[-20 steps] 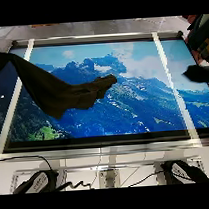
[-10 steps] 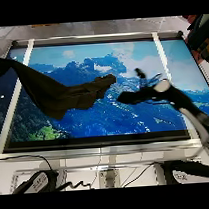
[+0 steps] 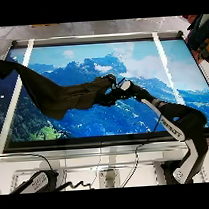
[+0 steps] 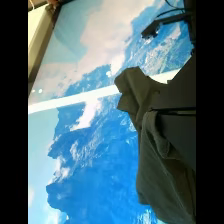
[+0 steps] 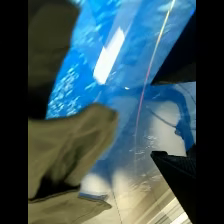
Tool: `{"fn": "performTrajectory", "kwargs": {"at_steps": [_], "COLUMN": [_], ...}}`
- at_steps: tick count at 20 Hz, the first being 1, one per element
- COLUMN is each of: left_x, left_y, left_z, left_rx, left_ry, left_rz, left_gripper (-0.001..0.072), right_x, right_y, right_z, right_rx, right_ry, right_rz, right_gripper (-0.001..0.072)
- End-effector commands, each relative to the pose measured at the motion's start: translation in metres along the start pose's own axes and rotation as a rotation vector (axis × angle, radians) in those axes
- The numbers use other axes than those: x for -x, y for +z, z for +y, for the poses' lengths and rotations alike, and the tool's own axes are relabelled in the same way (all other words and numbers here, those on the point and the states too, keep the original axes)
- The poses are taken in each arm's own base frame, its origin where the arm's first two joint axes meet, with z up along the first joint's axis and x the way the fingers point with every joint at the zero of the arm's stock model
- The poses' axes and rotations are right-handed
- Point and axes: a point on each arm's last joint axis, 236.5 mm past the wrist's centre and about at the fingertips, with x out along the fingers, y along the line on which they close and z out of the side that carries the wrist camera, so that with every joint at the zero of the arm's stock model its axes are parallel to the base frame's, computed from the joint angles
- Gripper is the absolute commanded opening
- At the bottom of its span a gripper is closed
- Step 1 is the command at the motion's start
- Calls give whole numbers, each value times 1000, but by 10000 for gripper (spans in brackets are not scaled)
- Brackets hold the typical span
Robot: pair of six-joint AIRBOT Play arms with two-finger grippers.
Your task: Fold the clothes and pants, and hang the long-sleeved shirts on hangers.
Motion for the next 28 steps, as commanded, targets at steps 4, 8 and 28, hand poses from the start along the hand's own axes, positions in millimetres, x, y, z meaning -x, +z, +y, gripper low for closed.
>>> {"fn": "performTrajectory", "kwargs": {"at_steps": [4, 8, 28], "left_x": [-7, -7, 49], "left_y": [-4, -4, 15], "left_z": [10, 10, -29], "left_rx": [20, 20, 28], "left_ry": [1, 2, 16], "left_rz": [18, 18, -82], "left_gripper": [14, 14, 13], "right_x": [-39, -41, 515], "right_y": [14, 33, 64], "right_z": [1, 1, 13], "right_rx": [-61, -63, 452], "right_ry": [28, 33, -605], "right_rz": [-12, -80, -807], "right_gripper": [445, 155, 9]}}
